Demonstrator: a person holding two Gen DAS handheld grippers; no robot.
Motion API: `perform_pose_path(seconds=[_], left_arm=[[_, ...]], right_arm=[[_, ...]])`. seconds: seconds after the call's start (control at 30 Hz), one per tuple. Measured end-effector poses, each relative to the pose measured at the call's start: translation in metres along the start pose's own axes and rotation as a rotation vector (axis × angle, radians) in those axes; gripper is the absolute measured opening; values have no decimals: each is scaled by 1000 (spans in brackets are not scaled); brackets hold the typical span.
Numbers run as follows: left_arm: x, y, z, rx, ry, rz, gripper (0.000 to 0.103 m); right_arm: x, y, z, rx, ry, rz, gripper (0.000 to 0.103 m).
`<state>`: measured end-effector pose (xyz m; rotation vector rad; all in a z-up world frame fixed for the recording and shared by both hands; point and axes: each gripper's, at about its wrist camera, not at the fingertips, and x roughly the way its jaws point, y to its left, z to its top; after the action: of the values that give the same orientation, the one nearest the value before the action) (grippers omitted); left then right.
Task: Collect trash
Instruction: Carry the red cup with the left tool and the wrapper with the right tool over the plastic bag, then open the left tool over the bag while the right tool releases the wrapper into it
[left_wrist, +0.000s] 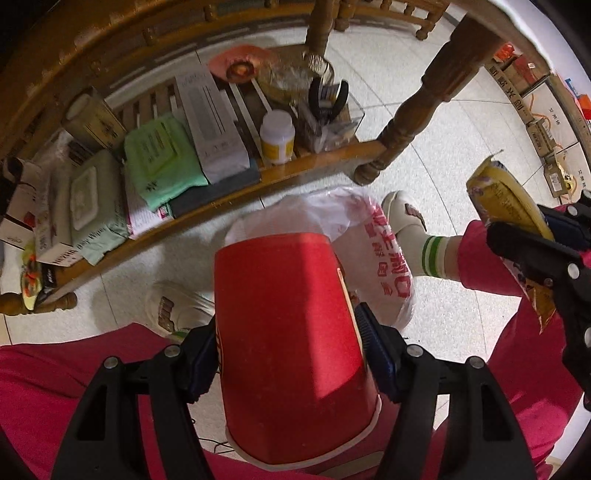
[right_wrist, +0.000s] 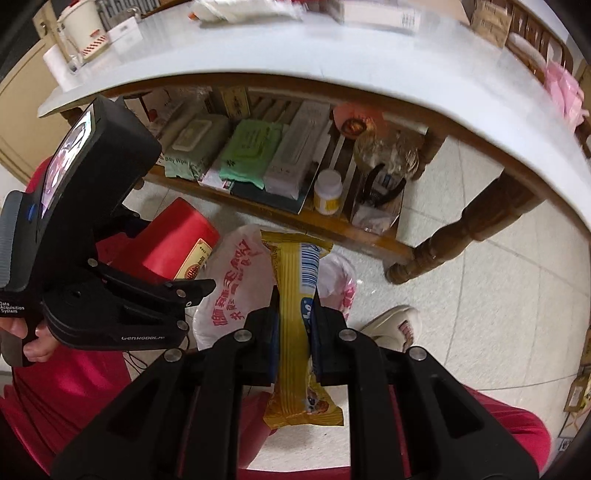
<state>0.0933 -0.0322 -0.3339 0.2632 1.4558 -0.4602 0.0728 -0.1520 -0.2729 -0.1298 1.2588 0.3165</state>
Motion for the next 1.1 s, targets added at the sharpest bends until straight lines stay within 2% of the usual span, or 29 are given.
perform_pose_path(seconds=[0.33, 1.1], left_arm=[[51, 10, 11, -39, 128, -44, 66], [134, 27, 22, -111, 310, -88, 66]], right_arm=[[46, -12, -2, 56, 82, 32, 14], [133, -24, -6, 120, 262, 92, 14]])
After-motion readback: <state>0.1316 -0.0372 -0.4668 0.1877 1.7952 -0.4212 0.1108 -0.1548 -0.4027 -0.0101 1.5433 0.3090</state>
